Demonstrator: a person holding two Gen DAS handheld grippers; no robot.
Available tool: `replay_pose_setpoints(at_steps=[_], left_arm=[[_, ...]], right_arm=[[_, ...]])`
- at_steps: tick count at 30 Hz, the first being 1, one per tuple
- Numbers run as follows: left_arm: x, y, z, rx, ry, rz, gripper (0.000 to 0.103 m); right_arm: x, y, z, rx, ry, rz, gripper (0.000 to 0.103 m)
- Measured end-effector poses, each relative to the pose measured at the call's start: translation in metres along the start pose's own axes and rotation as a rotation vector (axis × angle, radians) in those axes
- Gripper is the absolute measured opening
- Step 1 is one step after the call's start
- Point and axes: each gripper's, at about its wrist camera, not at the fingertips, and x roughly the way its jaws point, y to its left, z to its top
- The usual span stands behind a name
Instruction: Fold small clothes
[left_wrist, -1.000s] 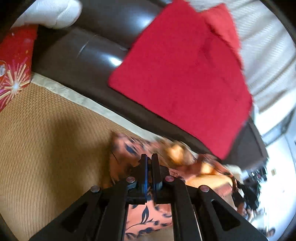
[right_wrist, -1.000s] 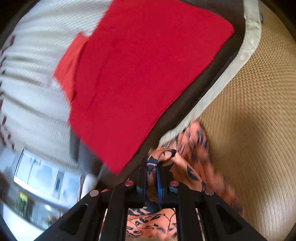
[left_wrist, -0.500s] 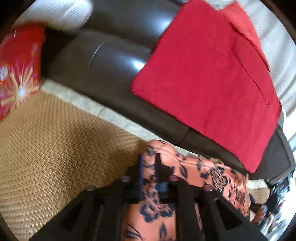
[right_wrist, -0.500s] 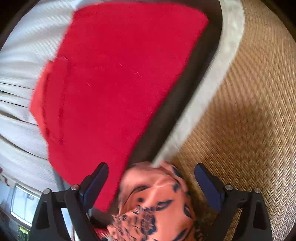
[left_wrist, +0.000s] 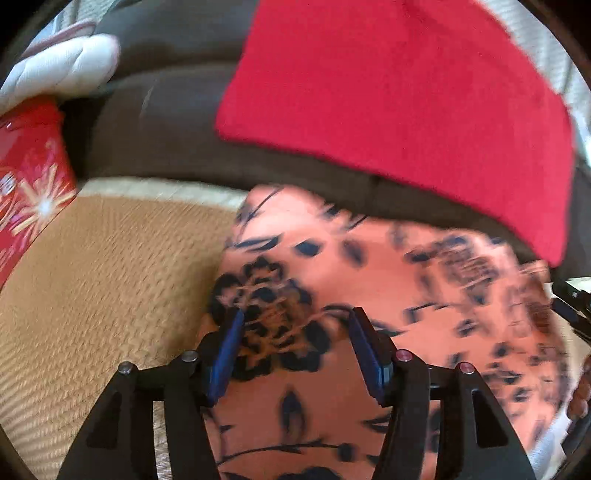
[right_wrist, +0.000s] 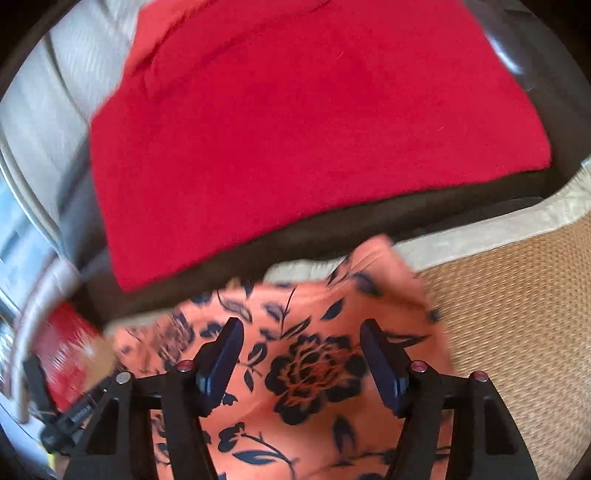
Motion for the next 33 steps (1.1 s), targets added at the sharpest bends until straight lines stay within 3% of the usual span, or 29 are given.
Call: replay_pose_setpoints(at_steps=[4,7,14,22,27,30,33], left_arm=[[0.008,0.002,-0.012,0.049,0.057,0.091,0.061],[0.004,0.008,-0.016,0.059,0.068,0.08,0.062],[-0.023,0.026,-0.044,0.081,0.104,0.018,0.061],[-0.058,0.054,-0.077,0.033,0.107,-0.041,0.06],[-0.1,0.059,-0.099,0.071,0.004,-0.048,0.06],[-0.125,0.054,-0.109,0.091,-0.063,-0.037,0.061],[-0.135,0.059,-0.106,0.05,-0.103,0.008,0.072]], right_arm=[[0.054,-0.005,-0.018,-0.041,0.146,-0.121,0.067],[0.056,0.015,-0.029,-0.164,0.23,-0.2,0.067],[0.033,0.021,-0.066,-0.196,0.266,-0.223,0.067],[-0.03,0.027,-0.131,-0.23,0.245,-0.222,0.067],[-0.054,0.026,-0.159,-0.211,0.225,-0.209,0.067],[-0.075,0.017,-0.165,-0.169,0.161,-0.106,0.062],[-0.135,-0.03,-0.148,-0.009,0.068,-0.029,0.06]])
